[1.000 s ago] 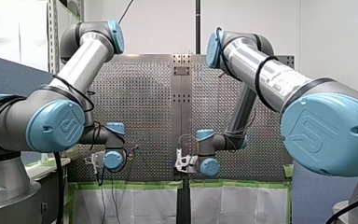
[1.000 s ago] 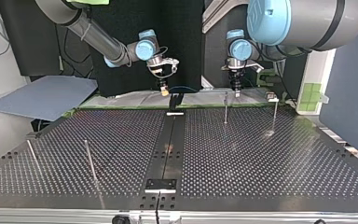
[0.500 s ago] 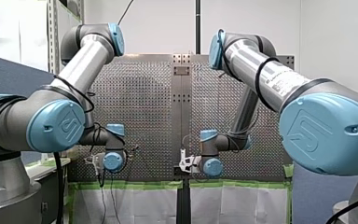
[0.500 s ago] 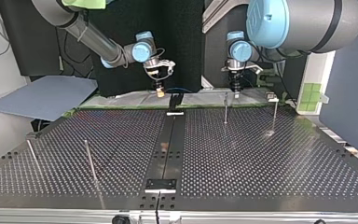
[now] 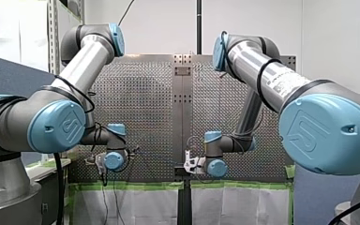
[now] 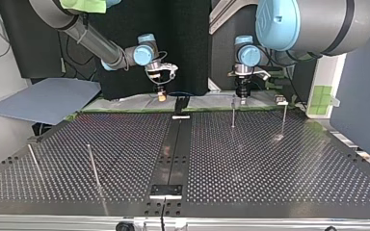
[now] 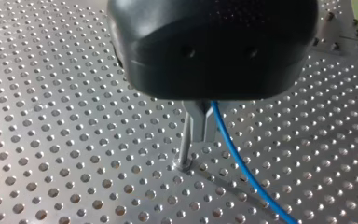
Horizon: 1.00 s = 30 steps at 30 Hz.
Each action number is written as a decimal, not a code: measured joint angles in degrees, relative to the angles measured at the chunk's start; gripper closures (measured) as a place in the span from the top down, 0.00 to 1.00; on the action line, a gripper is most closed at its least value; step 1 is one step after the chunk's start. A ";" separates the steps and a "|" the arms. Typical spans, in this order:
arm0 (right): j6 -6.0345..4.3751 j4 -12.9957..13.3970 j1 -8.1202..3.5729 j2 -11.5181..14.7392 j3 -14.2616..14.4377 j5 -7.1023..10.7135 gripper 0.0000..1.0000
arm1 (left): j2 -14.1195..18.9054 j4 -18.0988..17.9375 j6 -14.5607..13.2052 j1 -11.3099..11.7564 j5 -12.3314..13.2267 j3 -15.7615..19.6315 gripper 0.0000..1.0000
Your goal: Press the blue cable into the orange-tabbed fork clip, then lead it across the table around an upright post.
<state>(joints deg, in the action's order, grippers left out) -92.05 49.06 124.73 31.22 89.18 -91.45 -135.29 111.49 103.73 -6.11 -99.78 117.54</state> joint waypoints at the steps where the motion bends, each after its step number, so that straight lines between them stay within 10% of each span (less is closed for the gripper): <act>1: -0.01 0.08 -0.04 -0.09 -0.01 -0.02 0.00 | 0.00 -0.01 0.15 0.06 0.03 -0.03 0.00; 30: 0.08 -6.51 -3.13 -2.07 -7.65 0.09 0.00 | 0.00 1.88 1.78 3.43 2.19 -3.06 0.00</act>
<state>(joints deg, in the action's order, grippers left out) -91.96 42.55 121.60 29.15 81.53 -91.36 -135.29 113.38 105.50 -2.68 -97.59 114.48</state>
